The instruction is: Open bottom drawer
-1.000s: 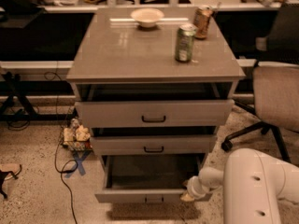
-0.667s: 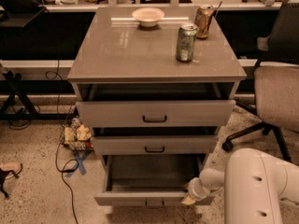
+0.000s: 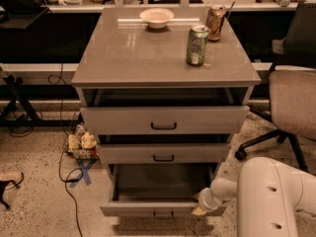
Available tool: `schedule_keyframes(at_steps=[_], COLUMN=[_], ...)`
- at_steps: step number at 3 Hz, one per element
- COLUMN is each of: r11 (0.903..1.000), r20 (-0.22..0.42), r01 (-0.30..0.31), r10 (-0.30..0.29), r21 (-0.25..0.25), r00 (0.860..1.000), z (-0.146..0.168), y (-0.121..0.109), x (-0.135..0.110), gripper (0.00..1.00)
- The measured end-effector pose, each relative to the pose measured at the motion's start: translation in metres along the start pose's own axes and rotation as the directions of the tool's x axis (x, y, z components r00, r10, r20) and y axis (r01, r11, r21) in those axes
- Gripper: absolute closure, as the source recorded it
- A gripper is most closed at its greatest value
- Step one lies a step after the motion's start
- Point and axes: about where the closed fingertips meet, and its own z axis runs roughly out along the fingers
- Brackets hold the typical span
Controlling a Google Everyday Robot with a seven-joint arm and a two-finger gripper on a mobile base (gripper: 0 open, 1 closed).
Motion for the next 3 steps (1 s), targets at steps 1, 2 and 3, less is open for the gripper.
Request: schedule_keyframes(at_steps=[1, 2, 3], r11=[1.0, 1.0, 1.0], r20=[0.001, 0.001, 0.002], r01=[0.0, 0.0, 0.0], r10=[0.0, 0.0, 0.0], r21=[-0.003, -0.007, -0.009], r00=[1.0, 1.0, 1.0], z=[0.0015, 0.0031, 0.0043], y=[0.0017, 0.0035, 0.0049], x=[-0.0003, -0.0006, -0.0009], gripper=[0.36, 0.13, 0.0])
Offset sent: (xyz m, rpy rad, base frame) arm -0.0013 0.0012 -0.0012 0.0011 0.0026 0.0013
